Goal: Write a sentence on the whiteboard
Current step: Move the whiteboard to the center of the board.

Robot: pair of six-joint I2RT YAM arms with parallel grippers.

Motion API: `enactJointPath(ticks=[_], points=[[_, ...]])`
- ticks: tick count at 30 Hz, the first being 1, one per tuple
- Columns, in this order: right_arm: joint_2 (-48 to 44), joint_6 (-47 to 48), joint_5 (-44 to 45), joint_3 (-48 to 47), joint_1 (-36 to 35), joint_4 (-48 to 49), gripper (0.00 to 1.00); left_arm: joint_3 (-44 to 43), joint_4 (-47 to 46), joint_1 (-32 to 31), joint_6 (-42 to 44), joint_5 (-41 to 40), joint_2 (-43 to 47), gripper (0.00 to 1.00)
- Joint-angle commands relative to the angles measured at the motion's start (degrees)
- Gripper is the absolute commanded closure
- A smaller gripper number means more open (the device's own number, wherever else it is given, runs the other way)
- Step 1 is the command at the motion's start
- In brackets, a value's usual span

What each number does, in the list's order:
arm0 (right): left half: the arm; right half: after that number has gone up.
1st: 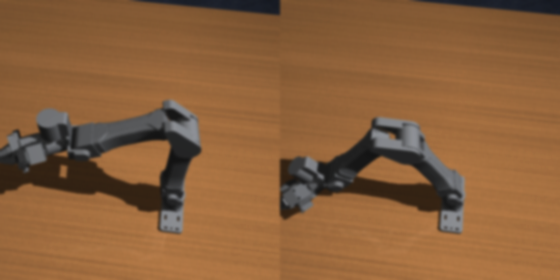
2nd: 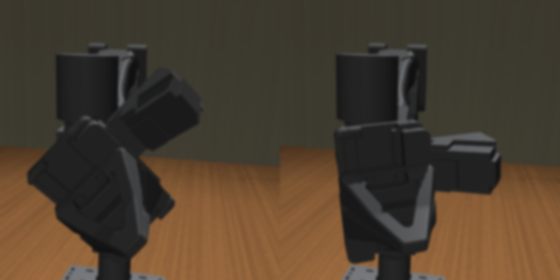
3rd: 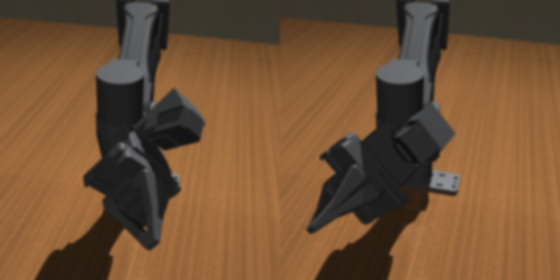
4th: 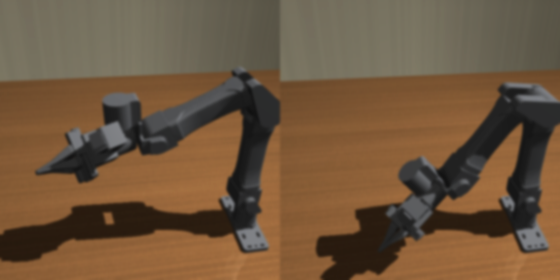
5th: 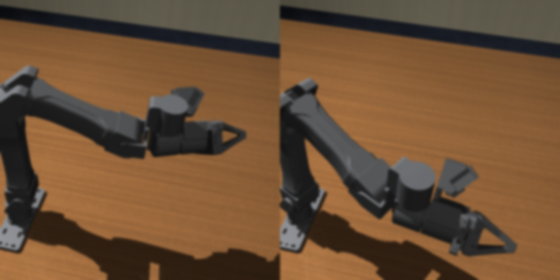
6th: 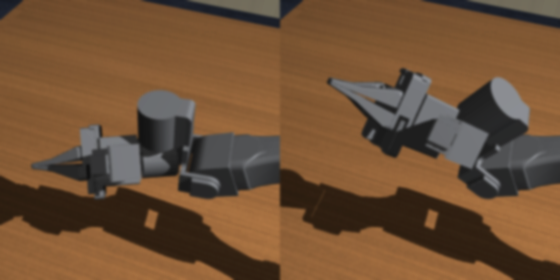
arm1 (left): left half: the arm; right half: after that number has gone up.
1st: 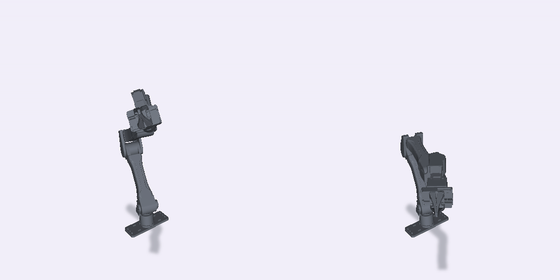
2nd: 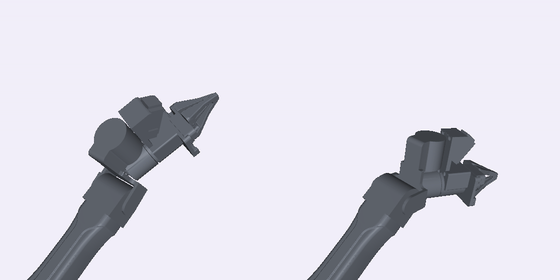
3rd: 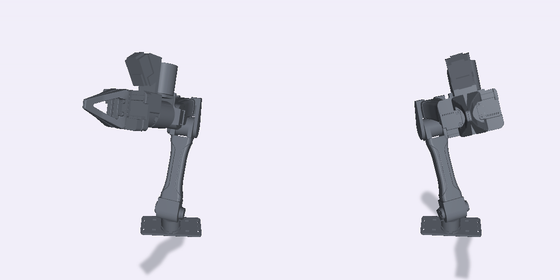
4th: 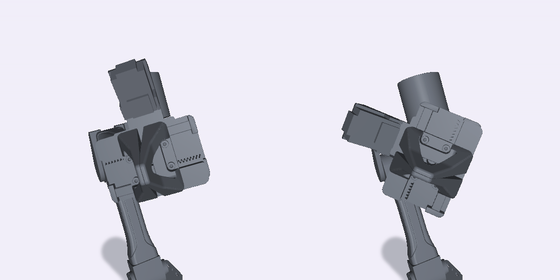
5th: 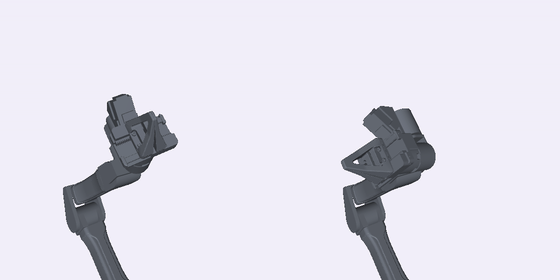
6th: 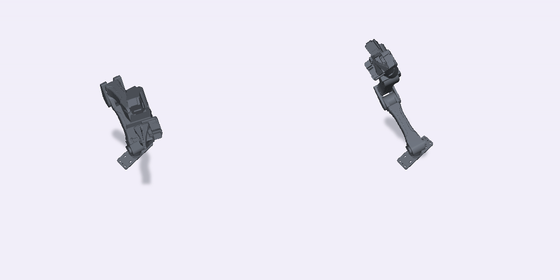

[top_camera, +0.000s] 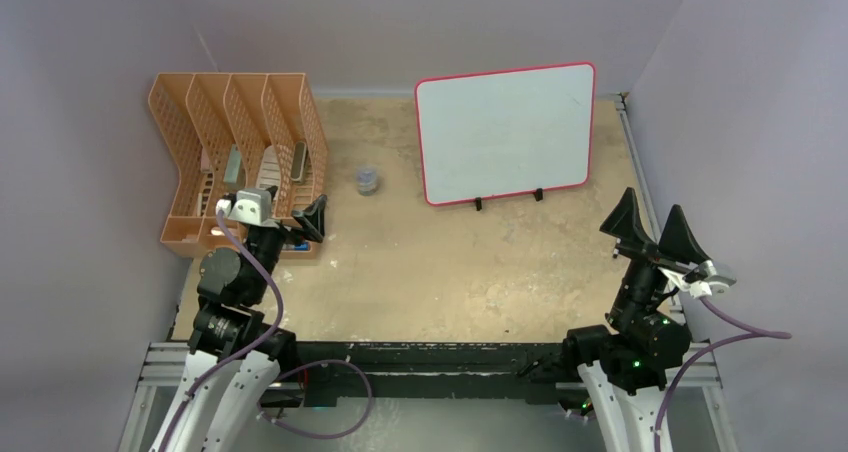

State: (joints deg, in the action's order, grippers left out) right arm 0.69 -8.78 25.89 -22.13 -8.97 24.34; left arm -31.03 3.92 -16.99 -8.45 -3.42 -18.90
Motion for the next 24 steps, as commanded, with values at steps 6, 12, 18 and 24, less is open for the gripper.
enactJointPath(ticks=[6, 12, 18, 24], points=[[-0.6, 0.4, -0.9, -0.6, -0.2, 2.1, 0.01, -1.1, -1.8, 0.4, -1.0, -0.8, 2.2, 0.00], [-0.6, 0.0, -1.7, -1.8, -0.2, 0.0, 0.01, -1.0, -1.1, 0.4, -1.3, -0.7, 3.1, 0.00], [3.3, -1.6, -6.1, -6.4, -0.3, -5.1, 0.01, -1.6, 0.7, 0.4, -2.1, 1.1, 2.7, 0.00], [10.3, -4.0, -11.5, -11.5, -0.2, -9.9, 0.01, -3.1, 3.0, 0.4, -3.9, 4.2, 1.5, 0.00]])
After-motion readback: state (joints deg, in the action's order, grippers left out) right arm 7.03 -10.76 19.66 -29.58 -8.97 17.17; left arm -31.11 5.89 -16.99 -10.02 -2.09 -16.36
